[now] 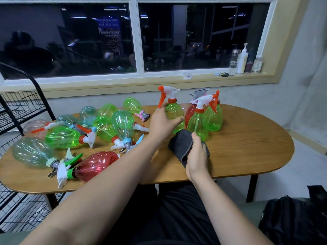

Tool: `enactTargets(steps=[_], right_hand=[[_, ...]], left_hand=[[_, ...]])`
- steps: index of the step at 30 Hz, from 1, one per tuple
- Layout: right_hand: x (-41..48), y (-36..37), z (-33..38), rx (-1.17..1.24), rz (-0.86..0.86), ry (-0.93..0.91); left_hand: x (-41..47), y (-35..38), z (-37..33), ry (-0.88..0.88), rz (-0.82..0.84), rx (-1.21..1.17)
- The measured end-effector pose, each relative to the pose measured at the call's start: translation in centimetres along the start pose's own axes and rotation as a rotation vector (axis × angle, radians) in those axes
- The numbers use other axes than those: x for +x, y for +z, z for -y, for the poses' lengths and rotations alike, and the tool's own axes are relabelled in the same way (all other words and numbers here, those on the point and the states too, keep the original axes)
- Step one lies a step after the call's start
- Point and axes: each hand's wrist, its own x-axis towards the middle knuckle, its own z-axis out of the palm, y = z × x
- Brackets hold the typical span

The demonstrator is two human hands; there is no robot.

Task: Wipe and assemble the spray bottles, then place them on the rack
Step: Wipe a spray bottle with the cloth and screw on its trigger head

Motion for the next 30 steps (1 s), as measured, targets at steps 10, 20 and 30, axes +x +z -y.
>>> enactTargets(steps=[10, 20, 30], right_hand=[[-2.2, 0.4, 2.9, 0.103, 0.079, 0.097], [-2.2, 0.5, 2.7, 0.095, 0.211, 0.073], [-1.8, 0.3, 2.6, 0.097, 0.260, 0.094]], left_hand=[[0.5, 2.2, 2.2, -0.084, 0.141, -0.029], [2.2, 2.8, 1.8, -0.182, 0.280, 0.055], [2.5, -0.1, 0.7, -0.395, 0.377, -0.069]])
